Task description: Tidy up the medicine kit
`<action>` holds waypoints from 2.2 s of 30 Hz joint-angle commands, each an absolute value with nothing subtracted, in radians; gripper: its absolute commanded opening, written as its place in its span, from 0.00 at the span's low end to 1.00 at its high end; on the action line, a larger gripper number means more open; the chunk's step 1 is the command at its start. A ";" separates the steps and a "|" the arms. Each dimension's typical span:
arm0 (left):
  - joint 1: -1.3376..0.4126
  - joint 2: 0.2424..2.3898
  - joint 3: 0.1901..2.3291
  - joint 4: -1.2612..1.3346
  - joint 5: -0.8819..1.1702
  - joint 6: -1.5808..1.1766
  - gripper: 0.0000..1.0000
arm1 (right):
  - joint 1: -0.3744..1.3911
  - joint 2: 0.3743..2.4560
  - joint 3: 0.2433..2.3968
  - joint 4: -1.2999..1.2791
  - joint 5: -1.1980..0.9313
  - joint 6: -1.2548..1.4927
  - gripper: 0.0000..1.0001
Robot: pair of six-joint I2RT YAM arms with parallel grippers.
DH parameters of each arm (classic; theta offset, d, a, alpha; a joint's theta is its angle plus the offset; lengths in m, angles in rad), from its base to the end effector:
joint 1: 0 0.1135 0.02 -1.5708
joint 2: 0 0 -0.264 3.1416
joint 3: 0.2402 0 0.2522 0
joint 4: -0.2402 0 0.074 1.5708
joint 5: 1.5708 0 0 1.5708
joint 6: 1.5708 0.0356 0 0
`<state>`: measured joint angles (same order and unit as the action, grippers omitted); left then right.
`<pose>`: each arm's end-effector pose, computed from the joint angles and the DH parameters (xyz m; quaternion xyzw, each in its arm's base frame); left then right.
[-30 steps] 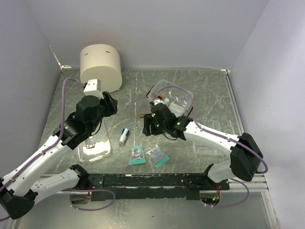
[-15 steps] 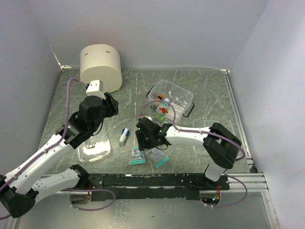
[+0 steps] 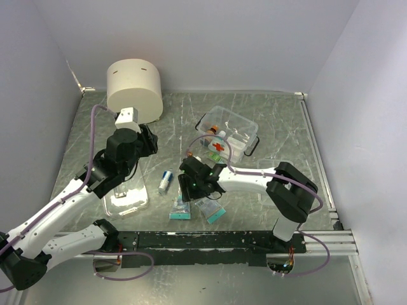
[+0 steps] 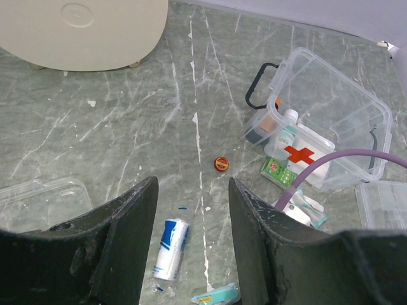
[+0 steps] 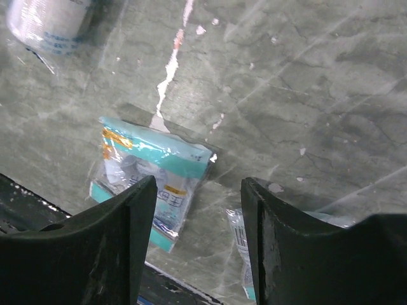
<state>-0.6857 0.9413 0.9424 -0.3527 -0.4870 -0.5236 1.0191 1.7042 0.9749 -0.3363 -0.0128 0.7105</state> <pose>0.1719 -0.1191 0.3508 -0.0732 0.8043 -0.1532 0.5695 0.1730 0.2819 0.1608 -0.1504 0.9565 0.1942 0.1574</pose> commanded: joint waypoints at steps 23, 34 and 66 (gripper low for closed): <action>-0.681 0.894 0.922 -0.329 -0.555 -0.522 0.59 | 1.117 1.901 1.256 -0.693 0.264 0.774 0.51; -0.681 0.882 0.918 -0.328 -0.551 -0.526 0.59 | 1.116 1.839 1.207 -0.632 0.181 0.812 0.43; -0.680 0.830 0.919 -0.337 -0.587 -0.533 0.58 | 0.931 1.550 1.230 -0.561 0.325 0.793 0.12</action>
